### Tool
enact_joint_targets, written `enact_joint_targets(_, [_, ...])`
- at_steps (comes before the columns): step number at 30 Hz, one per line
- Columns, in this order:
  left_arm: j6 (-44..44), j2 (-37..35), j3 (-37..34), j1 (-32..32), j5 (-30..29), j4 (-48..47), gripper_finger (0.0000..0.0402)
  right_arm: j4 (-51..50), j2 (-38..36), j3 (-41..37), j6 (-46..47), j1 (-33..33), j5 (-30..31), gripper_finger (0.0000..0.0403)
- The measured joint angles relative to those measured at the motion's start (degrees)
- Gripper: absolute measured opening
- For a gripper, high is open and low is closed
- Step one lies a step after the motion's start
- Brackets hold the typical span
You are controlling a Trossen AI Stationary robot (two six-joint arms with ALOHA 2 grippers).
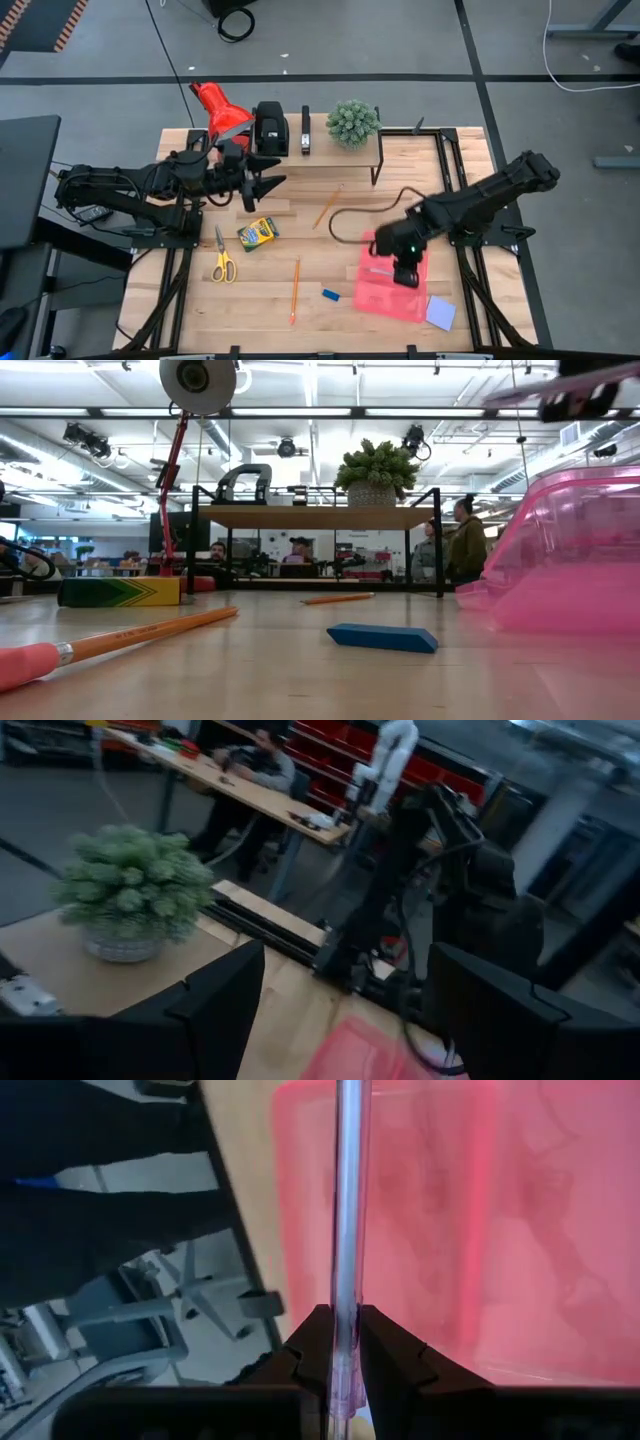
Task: Pack school essentials
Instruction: Put the purple pen into the pink supply box
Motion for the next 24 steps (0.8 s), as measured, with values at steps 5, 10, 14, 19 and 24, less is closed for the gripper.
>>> enact_joint_targets(5, [0.37, 0.0, 0.0, -0.1, 2.9, -2.4, 0.029, 0.72, -0.05, -2.01, 6.07, 5.04, 5.44, 0.0048])
enact_joint_targets(10, [-0.82, 1.8, -0.06, -1.95, 3.92, -4.49, 0.029, 6.74, -0.04, -7.82, 11.63, 8.54, 6.83, 0.0054])
enact_joint_targets(14, [-2.81, 4.67, 0.02, -5.35, 3.95, -3.75, 0.029, 12.27, -0.04, -11.72, 16.21, 10.78, 9.47, 0.0059])
enact_joint_targets(19, [-2.82, 9.84, 0.0, -10.44, 3.97, -2.66, 0.029, 16.26, 0.0, -14.28, 21.4, 13.32, 11.72, 0.0066])
enact_joint_targets(24, [1.63, 15.28, 0.0, -14.46, 3.99, -0.16, 0.029, 17.1, 0.0, -14.91, 22.6, 15.32, 14.62, 0.0074])
